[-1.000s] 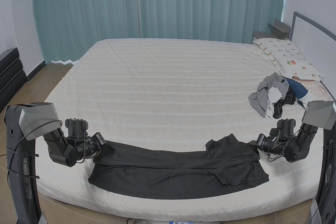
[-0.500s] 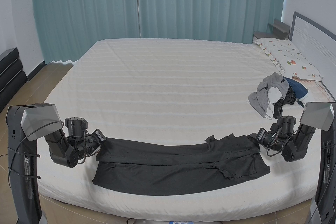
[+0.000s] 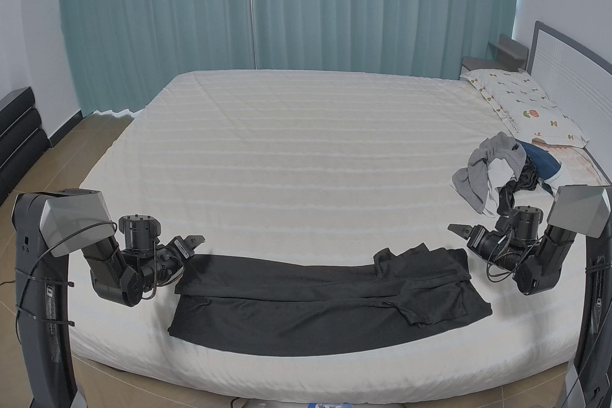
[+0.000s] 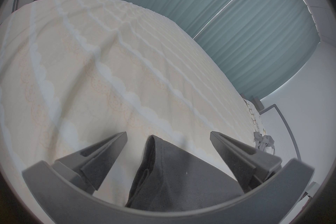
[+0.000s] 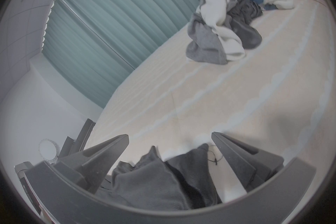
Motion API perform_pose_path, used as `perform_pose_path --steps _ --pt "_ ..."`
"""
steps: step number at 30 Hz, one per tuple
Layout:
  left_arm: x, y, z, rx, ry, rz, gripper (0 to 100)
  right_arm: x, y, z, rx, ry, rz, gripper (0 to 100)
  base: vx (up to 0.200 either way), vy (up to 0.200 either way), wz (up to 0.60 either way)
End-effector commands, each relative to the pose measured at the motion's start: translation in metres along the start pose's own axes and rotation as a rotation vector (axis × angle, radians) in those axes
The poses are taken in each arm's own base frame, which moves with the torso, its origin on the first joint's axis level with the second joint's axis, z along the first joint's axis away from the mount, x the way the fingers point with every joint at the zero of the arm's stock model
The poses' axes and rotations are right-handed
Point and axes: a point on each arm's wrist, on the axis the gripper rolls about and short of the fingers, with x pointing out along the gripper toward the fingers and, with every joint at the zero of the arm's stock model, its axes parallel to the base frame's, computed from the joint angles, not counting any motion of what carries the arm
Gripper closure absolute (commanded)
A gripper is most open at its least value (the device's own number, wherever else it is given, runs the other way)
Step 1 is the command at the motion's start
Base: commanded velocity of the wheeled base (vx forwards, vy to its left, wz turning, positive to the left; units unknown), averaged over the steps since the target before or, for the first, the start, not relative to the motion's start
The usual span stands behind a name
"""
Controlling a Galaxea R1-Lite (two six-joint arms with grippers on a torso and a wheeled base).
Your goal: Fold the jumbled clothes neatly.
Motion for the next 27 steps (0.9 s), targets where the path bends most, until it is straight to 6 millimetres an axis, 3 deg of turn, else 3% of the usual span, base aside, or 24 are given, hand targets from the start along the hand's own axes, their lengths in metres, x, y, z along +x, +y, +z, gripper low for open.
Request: perform_pose_path --steps 1,3,5,11,20,21,27 --pt "0.0 0.0 0.001 -0.006 -0.007 -0.004 0 -0.009 0.015 0.006 -0.02 -0.022 0.039 0 0.0 0.0 0.0" --pt "0.0 -0.001 0.003 -0.024 -0.016 -0.01 0 -0.012 0.031 -0.004 -0.041 0.026 0.086 0 0.0 0.0 0.0" --pt "0.0 -0.001 0.004 -0.035 -0.019 -0.014 0 -0.011 0.033 -0.009 -0.048 0.045 0.094 0 0.0 0.0 0.0" --pt "0.002 -0.004 0.009 -0.092 -0.038 -0.028 0 0.003 0.019 -0.033 -0.104 0.112 0.071 0 0.0 0.0 0.0" --pt "0.002 -0.004 0.008 -0.092 -0.035 -0.028 0 0.011 0.014 -0.039 -0.117 0.125 0.068 0 0.0 0.0 0.0" --pt "0.002 -0.004 0.009 -0.092 -0.036 -0.029 0 0.01 0.014 -0.038 -0.119 0.124 0.067 100 0.0 0.0 0.0" --pt "0.002 -0.004 0.008 -0.092 -0.035 -0.028 0 0.001 0.011 -0.036 -0.15 0.125 0.052 100 0.0 0.0 0.0"
